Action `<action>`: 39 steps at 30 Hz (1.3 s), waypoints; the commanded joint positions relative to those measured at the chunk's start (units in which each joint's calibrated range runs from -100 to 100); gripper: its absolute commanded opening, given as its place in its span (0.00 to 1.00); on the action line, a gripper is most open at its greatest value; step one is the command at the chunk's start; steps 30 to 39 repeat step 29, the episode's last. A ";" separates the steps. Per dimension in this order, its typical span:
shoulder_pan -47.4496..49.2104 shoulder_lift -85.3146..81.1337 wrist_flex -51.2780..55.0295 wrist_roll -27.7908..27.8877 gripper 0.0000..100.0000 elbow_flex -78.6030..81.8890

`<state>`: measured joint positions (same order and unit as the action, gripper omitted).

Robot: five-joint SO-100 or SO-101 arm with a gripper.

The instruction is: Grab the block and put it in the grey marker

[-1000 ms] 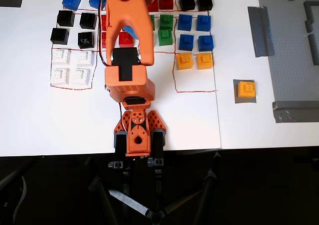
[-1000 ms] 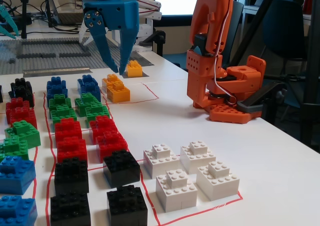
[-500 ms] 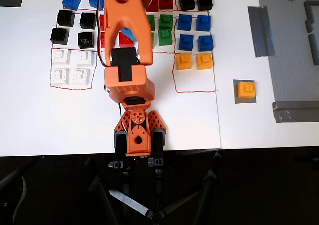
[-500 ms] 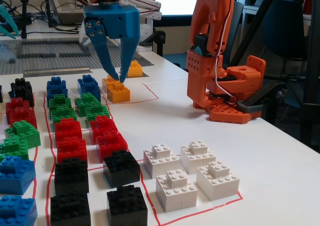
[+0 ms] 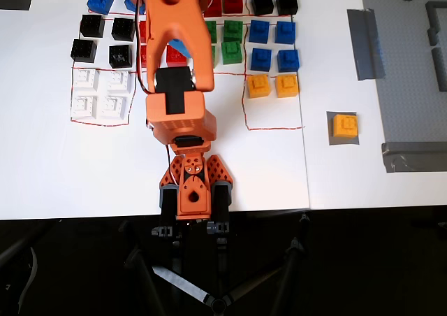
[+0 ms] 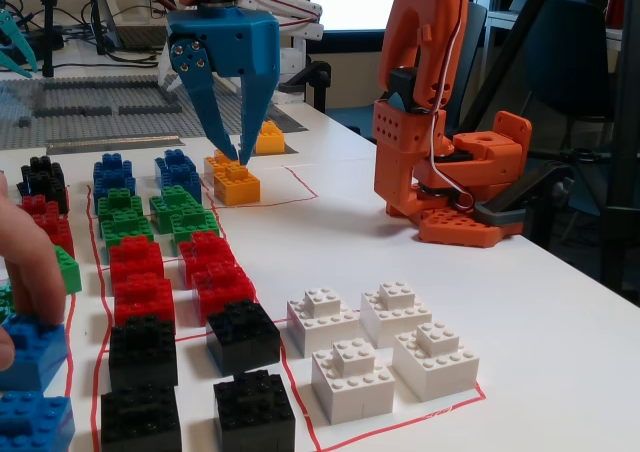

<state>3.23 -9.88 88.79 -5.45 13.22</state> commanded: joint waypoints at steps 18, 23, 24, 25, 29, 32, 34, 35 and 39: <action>0.85 -4.02 0.93 -0.44 0.00 -5.64; 0.93 -4.02 1.10 -0.44 0.00 -5.64; 0.93 -4.02 1.10 -0.44 0.00 -5.64; 0.93 -4.02 1.10 -0.44 0.00 -5.64; 0.93 -4.11 1.10 -0.44 0.00 -5.64; 0.93 -4.11 1.10 -0.44 0.00 -5.64; 0.93 -4.11 1.10 -0.44 0.00 -5.64; 0.93 -4.11 1.10 -0.44 0.00 -5.64; 0.93 -4.11 1.10 -0.44 0.00 -5.64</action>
